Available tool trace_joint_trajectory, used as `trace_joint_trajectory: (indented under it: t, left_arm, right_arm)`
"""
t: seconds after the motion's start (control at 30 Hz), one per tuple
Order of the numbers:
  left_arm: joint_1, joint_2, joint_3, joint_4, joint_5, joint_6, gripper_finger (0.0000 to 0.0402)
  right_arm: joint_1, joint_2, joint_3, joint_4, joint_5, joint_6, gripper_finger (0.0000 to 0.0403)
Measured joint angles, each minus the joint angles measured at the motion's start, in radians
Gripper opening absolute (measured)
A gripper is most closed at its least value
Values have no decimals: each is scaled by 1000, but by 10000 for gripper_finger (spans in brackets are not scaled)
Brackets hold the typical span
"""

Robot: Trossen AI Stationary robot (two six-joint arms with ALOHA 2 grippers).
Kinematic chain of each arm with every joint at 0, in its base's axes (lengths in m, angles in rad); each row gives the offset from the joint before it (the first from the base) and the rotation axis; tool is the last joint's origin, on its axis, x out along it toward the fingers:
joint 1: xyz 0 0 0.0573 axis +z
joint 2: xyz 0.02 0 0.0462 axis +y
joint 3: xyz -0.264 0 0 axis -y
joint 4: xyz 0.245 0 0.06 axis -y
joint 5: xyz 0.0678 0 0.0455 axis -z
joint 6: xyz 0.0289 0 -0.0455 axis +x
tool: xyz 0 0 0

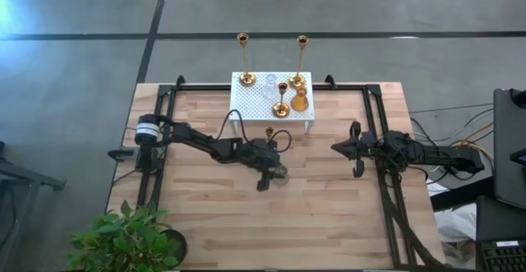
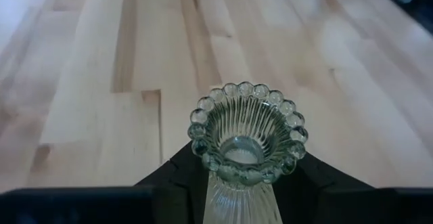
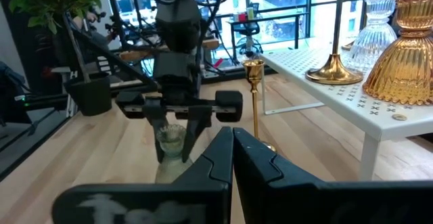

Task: Pick & Place candle stick holders
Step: Put the green glass candle holder on the shelf

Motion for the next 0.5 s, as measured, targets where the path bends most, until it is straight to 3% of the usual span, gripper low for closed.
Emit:
trace_joint_trajectory:
  t: [0.2,0.5]
  left_arm:
    - [-17,-75,3,-42,6,0,130]
    - [-66,-278,-2,-296,-9,30,130]
  right_arm:
    - [0,0,0,0,0,0,8]
    - [0,0,0,0,0,0,8]
